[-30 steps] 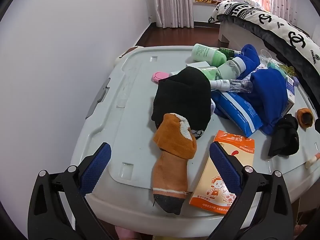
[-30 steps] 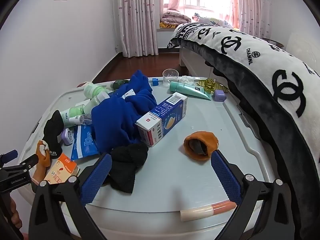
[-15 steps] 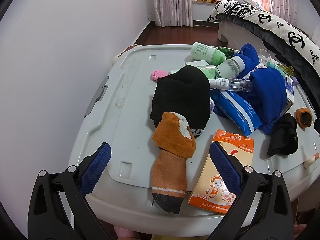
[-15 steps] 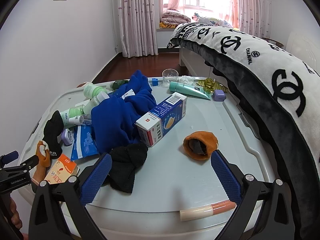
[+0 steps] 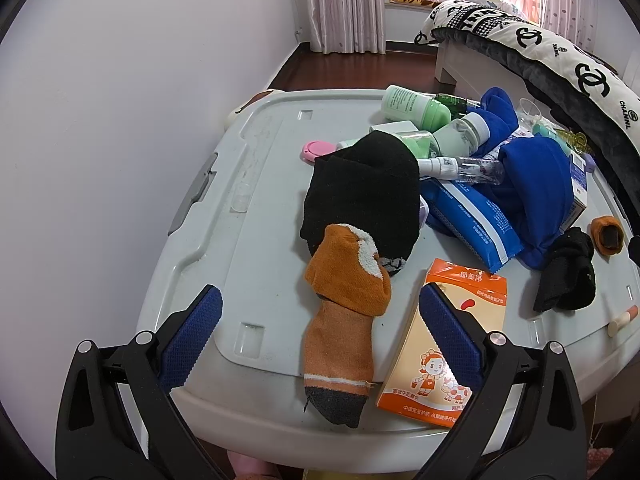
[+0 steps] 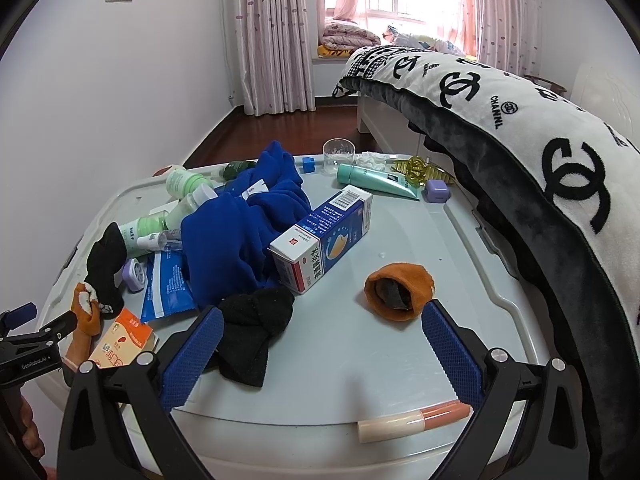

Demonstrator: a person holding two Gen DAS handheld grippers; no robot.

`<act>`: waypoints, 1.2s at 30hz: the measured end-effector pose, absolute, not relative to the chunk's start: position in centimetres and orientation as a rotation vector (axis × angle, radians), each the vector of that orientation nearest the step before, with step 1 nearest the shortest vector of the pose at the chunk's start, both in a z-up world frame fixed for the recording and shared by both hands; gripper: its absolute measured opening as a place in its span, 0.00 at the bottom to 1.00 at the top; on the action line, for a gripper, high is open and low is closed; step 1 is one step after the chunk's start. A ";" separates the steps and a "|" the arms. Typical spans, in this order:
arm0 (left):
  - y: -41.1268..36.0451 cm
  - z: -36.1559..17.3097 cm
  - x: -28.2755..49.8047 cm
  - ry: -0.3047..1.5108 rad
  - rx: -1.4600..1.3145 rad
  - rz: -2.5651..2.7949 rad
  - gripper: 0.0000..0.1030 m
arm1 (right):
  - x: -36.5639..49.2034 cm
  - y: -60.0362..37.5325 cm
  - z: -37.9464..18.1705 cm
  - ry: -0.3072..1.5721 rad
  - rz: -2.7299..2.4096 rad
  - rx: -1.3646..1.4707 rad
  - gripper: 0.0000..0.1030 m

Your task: Collect trash

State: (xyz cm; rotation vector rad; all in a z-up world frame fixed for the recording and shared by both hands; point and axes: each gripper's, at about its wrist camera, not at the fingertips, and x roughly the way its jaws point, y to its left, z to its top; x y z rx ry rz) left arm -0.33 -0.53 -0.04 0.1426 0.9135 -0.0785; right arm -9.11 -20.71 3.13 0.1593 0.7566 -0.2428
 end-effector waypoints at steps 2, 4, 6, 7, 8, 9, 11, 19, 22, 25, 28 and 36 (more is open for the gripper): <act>-0.5 0.0 -0.3 0.914 0.142 -0.078 0.93 | -9.1 -20.7 3.1 0.757 -0.242 0.160 0.95; -0.6 0.0 -0.3 0.915 0.141 -0.079 0.94 | -9.1 -20.7 3.1 0.757 -0.243 0.159 0.95; -0.5 0.0 -0.3 0.914 0.141 -0.080 0.93 | -9.1 -20.7 3.1 0.757 -0.242 0.161 0.95; -0.6 -0.1 -0.5 0.913 0.142 -0.079 0.94 | -9.1 -20.7 3.1 0.756 -0.243 0.161 0.95; -0.7 -0.1 -0.6 0.913 0.142 -0.078 0.94 | -9.1 -20.7 3.1 0.756 -0.243 0.161 0.95; -0.5 -0.1 -0.5 0.914 0.141 -0.080 0.94 | -9.2 -20.7 3.1 0.756 -0.242 0.161 0.95; -0.6 -0.1 -0.5 0.915 0.141 -0.080 0.93 | -9.2 -20.7 3.1 0.756 -0.242 0.161 0.95; -0.5 -0.2 -0.6 0.917 0.140 -0.081 0.93 | -9.1 -20.8 3.2 0.756 -0.241 0.162 0.95; -0.4 -0.2 -0.7 0.916 0.140 -0.081 0.94 | -9.2 -20.7 3.2 0.756 -0.242 0.162 0.95; -0.4 -0.2 -0.7 0.917 0.140 -0.081 0.94 | -9.2 -20.7 3.2 0.755 -0.242 0.161 0.95; -0.4 -0.2 -0.7 0.918 0.139 -0.081 0.94 | -9.2 -20.8 3.2 0.754 -0.242 0.160 0.95; -0.5 -0.1 -0.7 0.916 0.138 -0.080 0.93 | -9.2 -20.7 3.3 0.753 -0.243 0.160 0.95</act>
